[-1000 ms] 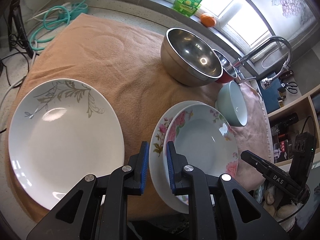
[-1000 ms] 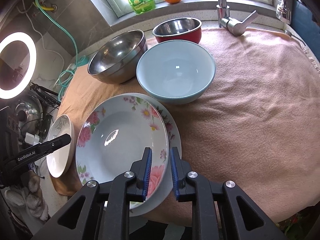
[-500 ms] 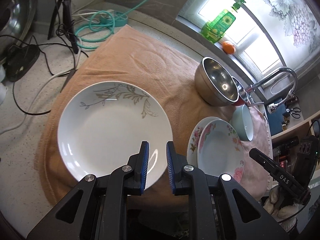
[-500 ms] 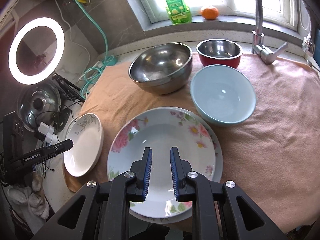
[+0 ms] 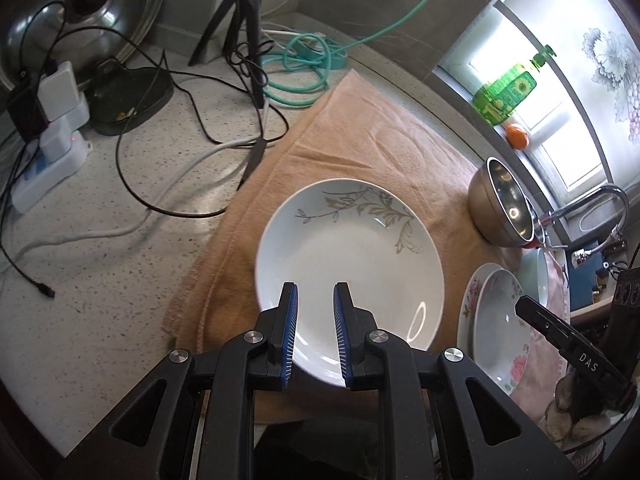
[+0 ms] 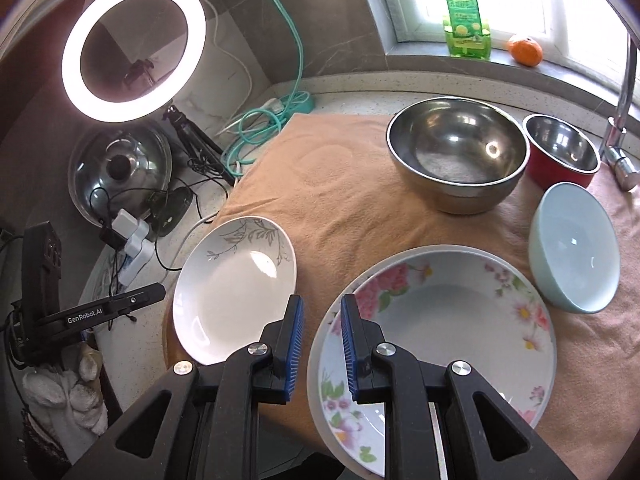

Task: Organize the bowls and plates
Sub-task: 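Move both tools to the rim of the white leaf-pattern plate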

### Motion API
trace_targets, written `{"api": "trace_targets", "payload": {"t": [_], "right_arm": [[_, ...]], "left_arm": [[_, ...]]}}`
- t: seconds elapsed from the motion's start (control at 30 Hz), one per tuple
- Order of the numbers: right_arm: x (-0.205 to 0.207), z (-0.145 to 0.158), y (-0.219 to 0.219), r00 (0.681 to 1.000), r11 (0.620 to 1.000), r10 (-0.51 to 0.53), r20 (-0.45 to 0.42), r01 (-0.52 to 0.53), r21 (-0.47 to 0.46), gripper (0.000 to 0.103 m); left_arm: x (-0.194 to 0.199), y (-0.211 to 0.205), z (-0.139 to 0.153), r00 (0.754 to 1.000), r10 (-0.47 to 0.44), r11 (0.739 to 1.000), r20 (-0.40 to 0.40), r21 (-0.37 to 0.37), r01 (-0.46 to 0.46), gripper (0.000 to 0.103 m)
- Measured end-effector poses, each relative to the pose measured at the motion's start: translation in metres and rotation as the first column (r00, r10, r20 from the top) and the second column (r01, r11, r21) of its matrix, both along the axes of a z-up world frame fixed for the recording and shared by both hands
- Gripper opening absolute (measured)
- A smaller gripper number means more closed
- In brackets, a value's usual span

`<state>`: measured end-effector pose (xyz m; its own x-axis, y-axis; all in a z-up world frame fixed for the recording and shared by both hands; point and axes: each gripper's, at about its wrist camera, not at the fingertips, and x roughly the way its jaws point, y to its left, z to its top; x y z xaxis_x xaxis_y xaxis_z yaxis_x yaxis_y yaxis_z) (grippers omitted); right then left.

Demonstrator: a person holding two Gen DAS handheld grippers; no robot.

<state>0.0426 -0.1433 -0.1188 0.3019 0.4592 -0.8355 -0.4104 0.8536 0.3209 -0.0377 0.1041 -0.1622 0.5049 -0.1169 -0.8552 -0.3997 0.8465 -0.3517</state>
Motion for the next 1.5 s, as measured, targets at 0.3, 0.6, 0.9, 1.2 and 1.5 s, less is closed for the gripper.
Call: {"api": "trace_targets", "payload": {"t": [0.3, 0.6, 0.9, 1.2, 1.5], "right_arm": [[0.017, -0.022, 0.034, 0.998, 0.999, 0.015, -0.055, -0.018, -0.047, 0.017], [0.031, -0.038, 0.055, 0.996, 0.996, 0.009, -0.084, -0.016, -0.088, 0.017], [0.041, -0.053, 0.067, 0.994, 0.992, 0.005, -0.106, -0.018, -0.125, 0.017], [0.044, -0.065, 0.074, 0.991, 0.99, 0.005, -0.13, -0.024, -0.137, 0.016], [0.046, -0.072, 0.081, 0.987, 0.991, 0.029, -0.159, -0.049, -0.125, 0.007]], "left_arm": [[0.002, 0.019, -0.011, 1.0, 0.023, 1.0, -0.011, 0.02, -0.023, 0.017], [0.013, 0.024, -0.027, 0.999, 0.017, 1.0, -0.032, 0.025, -0.017, 0.017], [0.021, 0.03, -0.038, 0.999, 0.018, 1.0, -0.051, 0.012, -0.017, 0.016], [0.025, 0.029, -0.043, 0.998, 0.003, 1.0, -0.061, -0.005, -0.004, 0.012], [0.026, 0.027, -0.045, 0.998, 0.009, 1.0, -0.066, -0.001, -0.009, 0.005]]}}
